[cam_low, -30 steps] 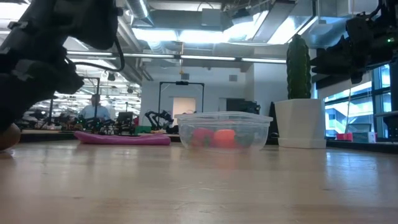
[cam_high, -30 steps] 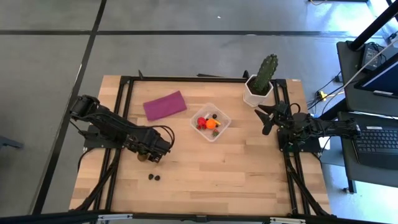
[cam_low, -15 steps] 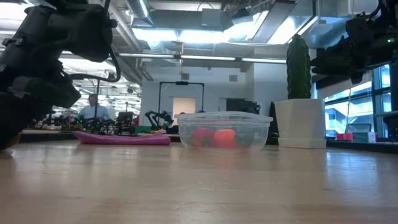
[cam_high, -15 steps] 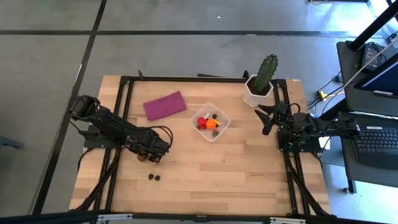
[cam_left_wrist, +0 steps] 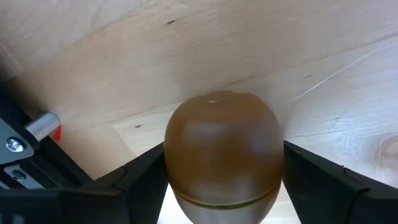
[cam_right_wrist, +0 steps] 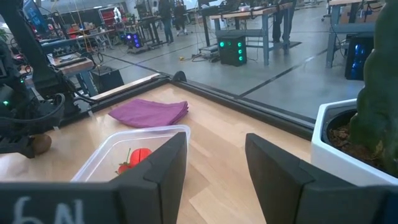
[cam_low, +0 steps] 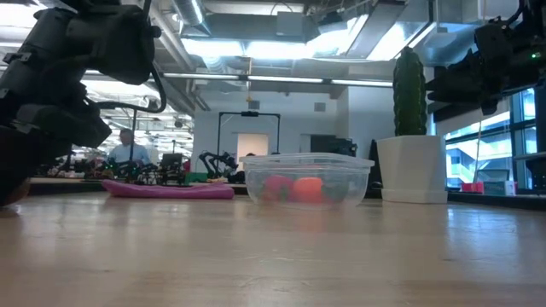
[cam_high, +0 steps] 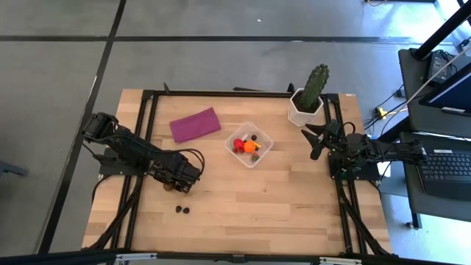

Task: Pick and placing Produce into tupperware
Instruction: Put the brown kiwi into the transparent container

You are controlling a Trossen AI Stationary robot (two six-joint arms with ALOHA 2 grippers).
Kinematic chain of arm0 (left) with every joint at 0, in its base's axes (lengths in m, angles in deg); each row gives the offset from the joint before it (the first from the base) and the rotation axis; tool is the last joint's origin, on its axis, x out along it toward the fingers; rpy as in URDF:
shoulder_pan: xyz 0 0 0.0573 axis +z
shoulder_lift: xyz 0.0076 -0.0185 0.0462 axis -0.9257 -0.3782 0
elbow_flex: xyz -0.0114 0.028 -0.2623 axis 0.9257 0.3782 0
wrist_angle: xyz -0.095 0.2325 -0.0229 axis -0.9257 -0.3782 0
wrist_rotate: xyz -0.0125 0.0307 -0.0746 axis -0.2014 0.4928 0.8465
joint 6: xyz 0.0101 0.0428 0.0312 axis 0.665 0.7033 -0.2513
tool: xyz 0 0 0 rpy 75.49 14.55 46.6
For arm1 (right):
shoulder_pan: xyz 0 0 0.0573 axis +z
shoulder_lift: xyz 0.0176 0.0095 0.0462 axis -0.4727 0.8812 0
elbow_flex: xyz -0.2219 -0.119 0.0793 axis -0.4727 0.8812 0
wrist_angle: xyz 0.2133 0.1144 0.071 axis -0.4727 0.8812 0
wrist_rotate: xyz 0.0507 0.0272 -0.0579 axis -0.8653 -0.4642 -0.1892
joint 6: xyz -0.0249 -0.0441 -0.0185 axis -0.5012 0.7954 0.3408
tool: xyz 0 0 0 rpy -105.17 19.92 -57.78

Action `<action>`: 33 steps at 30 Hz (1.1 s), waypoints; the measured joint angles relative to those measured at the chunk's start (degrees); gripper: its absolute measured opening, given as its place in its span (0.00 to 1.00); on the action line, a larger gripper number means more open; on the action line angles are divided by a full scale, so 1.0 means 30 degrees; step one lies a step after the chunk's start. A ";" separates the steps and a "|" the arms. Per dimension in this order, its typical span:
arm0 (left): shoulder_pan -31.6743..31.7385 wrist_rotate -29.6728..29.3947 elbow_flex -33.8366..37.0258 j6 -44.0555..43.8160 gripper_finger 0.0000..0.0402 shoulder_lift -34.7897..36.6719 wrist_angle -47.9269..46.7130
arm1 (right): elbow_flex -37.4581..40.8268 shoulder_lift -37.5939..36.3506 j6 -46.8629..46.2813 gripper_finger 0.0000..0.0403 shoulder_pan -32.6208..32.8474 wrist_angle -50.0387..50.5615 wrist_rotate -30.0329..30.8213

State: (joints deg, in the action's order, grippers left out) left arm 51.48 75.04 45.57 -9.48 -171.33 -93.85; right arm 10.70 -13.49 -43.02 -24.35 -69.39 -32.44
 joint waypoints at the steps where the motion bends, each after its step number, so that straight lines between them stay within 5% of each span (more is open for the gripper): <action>1: 0.0000 0.0001 0.0000 -0.0001 0.68 0.0000 0.0000 | 0.0000 0.0000 -0.0011 0.42 0.0000 -0.0003 0.0000; 9: 0.0000 0.0010 0.0000 0.0012 0.62 0.0000 -0.0007 | -0.0001 0.0000 -0.0032 0.42 0.0007 0.0000 0.0000; 27: 0.0015 0.0008 0.0007 0.0019 0.65 -0.0012 0.0115 | 0.0000 0.0000 -0.0015 0.42 0.0000 -0.0006 0.0000; 33: 0.0464 0.2487 0.0007 0.2577 0.61 -0.0015 0.0199 | 0.0000 0.0000 -0.0015 0.42 0.0006 -0.0006 0.0000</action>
State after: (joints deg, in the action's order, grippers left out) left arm 52.87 82.50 45.59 -1.75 -171.37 -93.26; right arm 10.70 -13.49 -43.06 -24.33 -69.41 -32.44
